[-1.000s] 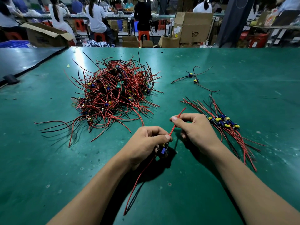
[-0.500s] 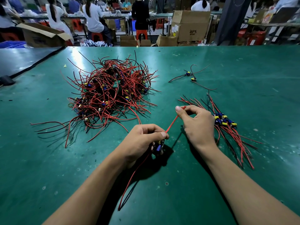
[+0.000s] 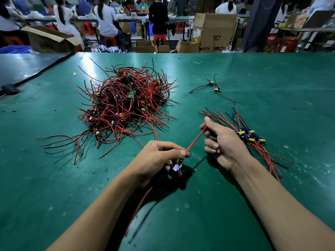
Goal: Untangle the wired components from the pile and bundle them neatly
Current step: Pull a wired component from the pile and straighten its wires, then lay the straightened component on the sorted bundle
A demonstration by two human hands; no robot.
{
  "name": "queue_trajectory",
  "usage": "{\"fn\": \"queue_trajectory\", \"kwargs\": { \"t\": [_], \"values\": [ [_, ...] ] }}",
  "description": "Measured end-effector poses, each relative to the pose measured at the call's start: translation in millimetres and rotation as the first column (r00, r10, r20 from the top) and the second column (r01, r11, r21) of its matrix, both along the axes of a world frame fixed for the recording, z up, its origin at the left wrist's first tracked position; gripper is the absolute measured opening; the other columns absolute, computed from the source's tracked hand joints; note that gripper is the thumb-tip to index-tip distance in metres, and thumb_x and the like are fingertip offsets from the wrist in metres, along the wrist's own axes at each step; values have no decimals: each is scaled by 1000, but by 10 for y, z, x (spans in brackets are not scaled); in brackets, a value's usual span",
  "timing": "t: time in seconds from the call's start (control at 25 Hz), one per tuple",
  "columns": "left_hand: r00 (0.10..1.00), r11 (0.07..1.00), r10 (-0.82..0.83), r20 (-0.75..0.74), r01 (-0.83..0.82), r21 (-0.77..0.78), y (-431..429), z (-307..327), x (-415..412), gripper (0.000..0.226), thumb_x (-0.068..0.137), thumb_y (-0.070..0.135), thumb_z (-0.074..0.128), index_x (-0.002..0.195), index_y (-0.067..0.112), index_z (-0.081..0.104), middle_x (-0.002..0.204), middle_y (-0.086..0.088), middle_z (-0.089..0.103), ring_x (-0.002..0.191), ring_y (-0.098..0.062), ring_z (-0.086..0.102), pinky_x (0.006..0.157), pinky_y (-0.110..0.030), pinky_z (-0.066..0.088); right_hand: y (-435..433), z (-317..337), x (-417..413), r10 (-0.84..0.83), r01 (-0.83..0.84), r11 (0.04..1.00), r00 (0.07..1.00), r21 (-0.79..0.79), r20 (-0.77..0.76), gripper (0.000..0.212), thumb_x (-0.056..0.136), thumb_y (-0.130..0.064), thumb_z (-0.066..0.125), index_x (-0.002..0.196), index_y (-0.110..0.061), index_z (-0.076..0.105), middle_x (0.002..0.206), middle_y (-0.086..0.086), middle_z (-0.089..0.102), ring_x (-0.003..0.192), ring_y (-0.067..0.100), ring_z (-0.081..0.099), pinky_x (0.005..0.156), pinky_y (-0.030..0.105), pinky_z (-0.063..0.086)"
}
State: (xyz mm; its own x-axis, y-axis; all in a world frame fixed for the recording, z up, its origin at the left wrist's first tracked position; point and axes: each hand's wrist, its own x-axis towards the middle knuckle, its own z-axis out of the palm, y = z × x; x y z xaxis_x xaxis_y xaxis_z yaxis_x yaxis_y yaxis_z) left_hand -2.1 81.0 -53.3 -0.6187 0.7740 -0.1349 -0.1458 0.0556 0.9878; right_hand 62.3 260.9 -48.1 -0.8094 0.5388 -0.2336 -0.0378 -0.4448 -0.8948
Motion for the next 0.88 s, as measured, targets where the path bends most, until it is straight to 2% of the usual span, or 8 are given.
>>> {"fn": "queue_trajectory", "kwargs": {
  "t": [0.08, 0.2, 0.4, 0.52, 0.6, 0.64, 0.76, 0.88],
  "values": [
    [996, 998, 57, 64, -58, 16, 9, 1, 17, 13, 88, 15, 66, 86, 5, 74, 61, -4, 61, 52, -23, 66, 48, -24, 47, -23, -13, 5, -20, 17, 998, 999, 62, 43, 46, 87, -54, 65, 89, -9, 70, 66, -4, 51, 35, 5, 28, 34, 18, 23],
    [962, 983, 147, 228, -168, 74, 50, 10, 2, 33, 95, 28, 58, 99, -3, 68, 74, -14, 66, 64, -30, 71, 55, -33, 60, -35, -10, 21, -42, 32, 992, 996, 118, 81, 71, 73, -71, 63, 104, -8, 70, 74, -1, 57, 39, 9, 37, 38, 20, 30],
    [915, 960, 208, 346, -260, 108, 61, 16, -35, 48, 97, 43, 47, 114, 1, 63, 91, -17, 72, 77, -28, 71, 68, -38, 62, -197, -14, 84, -14, 3, 931, 999, 366, 29, 38, 81, -52, 75, 85, -15, 68, 70, -3, 61, 44, 12, 48, 41, 21, 36],
    [900, 956, 196, 389, -264, 128, 69, 27, -44, 53, 97, 50, 40, 125, 8, 58, 107, -16, 71, 92, -26, 69, 87, -41, 57, -390, -99, 83, 24, -72, 654, 997, 753, 74, 22, 78, -37, 83, 87, -21, 70, 83, -6, 70, 68, 6, 62, 64, 17, 49],
    [905, 960, 188, 381, -251, 122, 71, 32, -46, 54, 97, 53, 38, 129, 13, 56, 118, -15, 68, 98, -25, 67, 95, -41, 51, -461, -167, 69, -9, -51, 424, 998, 904, 61, 20, 79, -24, 82, 95, -24, 70, 92, -6, 67, 80, 1, 59, 76, 6, 42],
    [908, 962, 175, 381, -240, 128, 70, 36, -40, 53, 97, 53, 36, 131, 16, 54, 121, -15, 67, 103, -26, 67, 97, -41, 51, -450, -179, 63, -37, -15, 364, 999, 931, 31, 19, 81, -18, 80, 97, -22, 70, 94, -5, 66, 81, 1, 58, 77, 4, 39],
    [918, 969, 154, 365, -213, 126, 77, 44, -26, 51, 99, 52, 33, 131, 19, 53, 123, -14, 66, 111, -28, 66, 94, -40, 53, -292, -151, 72, -159, 82, 307, 987, 948, -34, 14, 86, -14, 74, 97, -21, 71, 94, -2, 66, 84, 7, 59, 83, 18, 46],
    [930, 974, 160, 330, -202, 99, 80, 34, -51, 56, 100, 50, 31, 123, 7, 59, 119, -16, 68, 107, -29, 68, 92, -41, 54, -42, -116, 116, -347, 61, 235, 938, 970, 25, 15, 90, -20, 70, 105, -22, 71, 103, 1, 66, 95, 20, 62, 92, 37, 49]
  ]
}}
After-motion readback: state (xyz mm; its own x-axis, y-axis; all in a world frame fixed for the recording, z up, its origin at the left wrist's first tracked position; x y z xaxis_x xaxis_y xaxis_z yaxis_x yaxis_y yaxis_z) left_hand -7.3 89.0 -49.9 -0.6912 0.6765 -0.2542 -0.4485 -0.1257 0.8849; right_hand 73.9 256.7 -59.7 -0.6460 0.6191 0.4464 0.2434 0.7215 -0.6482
